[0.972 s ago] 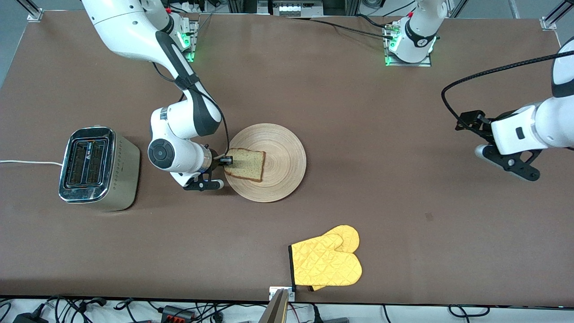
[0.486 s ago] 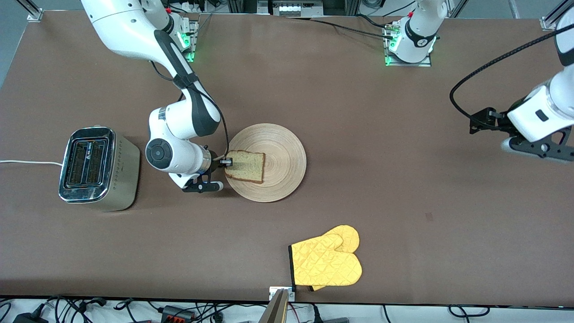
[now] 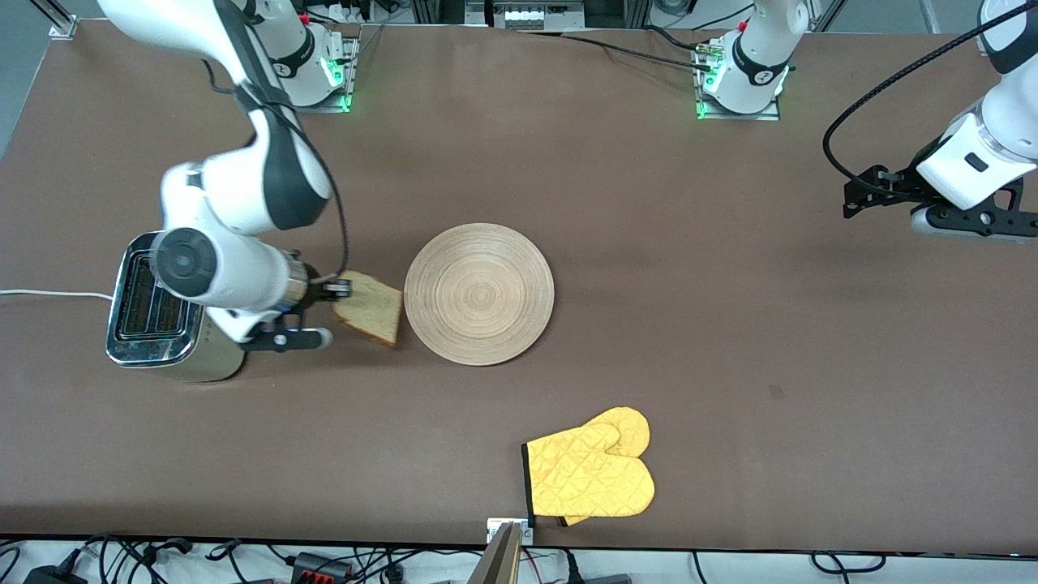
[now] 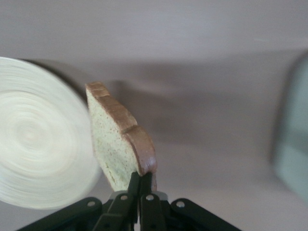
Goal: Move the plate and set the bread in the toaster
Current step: 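Lift the bread with the right gripper and carry it over the toaster, then lower the bread upright into a toaster slot with the right gripper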
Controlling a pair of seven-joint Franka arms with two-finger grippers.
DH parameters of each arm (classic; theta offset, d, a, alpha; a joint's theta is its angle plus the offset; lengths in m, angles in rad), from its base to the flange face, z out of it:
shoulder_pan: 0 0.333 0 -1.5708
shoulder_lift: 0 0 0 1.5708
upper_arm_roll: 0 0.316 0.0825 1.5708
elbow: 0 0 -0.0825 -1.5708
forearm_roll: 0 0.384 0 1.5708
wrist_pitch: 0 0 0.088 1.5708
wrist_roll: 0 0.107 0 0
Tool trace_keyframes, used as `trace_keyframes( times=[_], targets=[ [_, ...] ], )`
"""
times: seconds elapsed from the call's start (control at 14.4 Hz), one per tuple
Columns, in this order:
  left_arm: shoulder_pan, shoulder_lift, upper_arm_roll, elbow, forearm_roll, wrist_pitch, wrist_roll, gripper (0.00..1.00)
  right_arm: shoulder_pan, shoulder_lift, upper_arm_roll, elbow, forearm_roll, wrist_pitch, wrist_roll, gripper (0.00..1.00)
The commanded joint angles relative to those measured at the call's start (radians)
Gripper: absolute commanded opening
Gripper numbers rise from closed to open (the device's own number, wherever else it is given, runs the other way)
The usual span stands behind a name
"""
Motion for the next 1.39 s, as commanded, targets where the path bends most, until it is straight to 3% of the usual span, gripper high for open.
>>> trace_keyframes(
  times=[0.0, 0.14, 0.28, 0.62, 1.32],
  targets=[
    [-0.022, -0.041, 0.017, -0.038, -0.016, 0.016, -0.012, 1.0, 0.0, -0.014, -0.085, 0.082, -0.088, -0.183, 0.011, 0.0],
    [-0.02, -0.032, 0.016, -0.026, -0.016, 0.013, -0.012, 1.0, 0.002, -0.016, -0.126, 0.173, -0.168, -0.331, 0.006, 0.0],
    [-0.02, -0.032, 0.012, -0.022, -0.016, 0.01, -0.014, 1.0, -0.001, -0.016, -0.128, 0.218, -0.277, -0.405, 0.006, 0.0],
    [-0.019, -0.029, 0.008, -0.02, -0.016, 0.008, -0.012, 1.0, -0.035, -0.021, -0.127, 0.209, -0.545, -0.362, -0.121, 0.0],
    [-0.013, -0.032, 0.008, -0.015, -0.016, -0.003, -0.112, 1.0, -0.07, 0.013, -0.127, 0.154, -0.586, -0.282, -0.195, 0.0]
  ],
)
